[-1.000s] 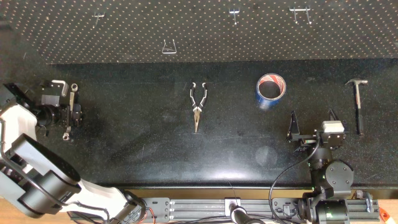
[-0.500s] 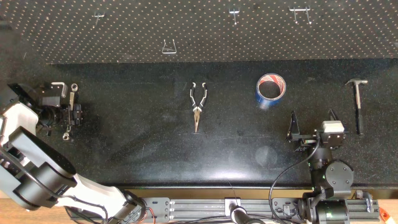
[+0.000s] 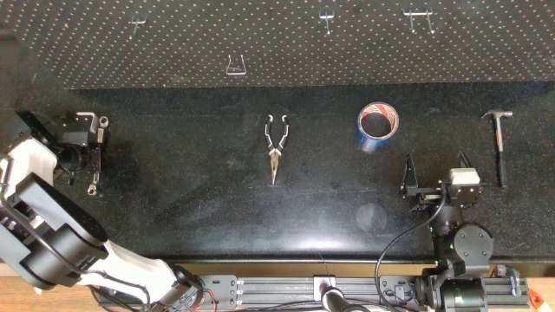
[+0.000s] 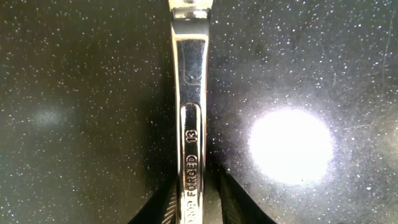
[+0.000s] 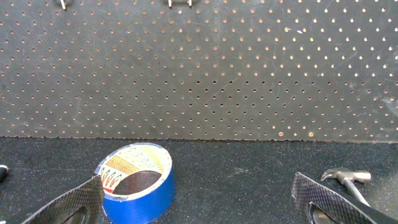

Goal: Place Tools Onto Pegboard

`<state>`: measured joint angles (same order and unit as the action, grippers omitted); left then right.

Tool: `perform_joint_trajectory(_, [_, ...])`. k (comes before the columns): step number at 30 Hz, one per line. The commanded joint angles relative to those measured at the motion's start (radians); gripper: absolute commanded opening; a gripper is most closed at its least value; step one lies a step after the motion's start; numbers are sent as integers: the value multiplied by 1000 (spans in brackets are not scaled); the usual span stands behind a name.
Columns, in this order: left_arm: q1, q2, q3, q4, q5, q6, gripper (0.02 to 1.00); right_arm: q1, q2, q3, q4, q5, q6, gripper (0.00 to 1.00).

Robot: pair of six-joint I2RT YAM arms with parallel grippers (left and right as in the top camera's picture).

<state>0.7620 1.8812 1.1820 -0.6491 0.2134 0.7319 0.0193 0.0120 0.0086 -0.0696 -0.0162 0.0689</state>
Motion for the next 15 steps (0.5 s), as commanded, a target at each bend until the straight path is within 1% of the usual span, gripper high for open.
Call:
perform_joint_trajectory(1, [-3,45,-6,-8,-26,1,200,-4,-9,-5,-3,8,-7,980])
perform_joint_trajectory(7, [-3,45,-5,-12,-26,0,176,-4,-9,-5,-3,8,-7,980])
perform_joint_trajectory(8, [-3,45,-6,-13,-27,1,152,-4,-9,-5,-3,8,-7,980])
perform_joint_trajectory(11, [-3,45,-5,-21,-27,1,121,-4,-9,-5,-3,8,-7,982])
perform_joint_trajectory(15, [-3,45,-5,-27,-27,1,119,-4,-9,-5,-3,8,-7,980])
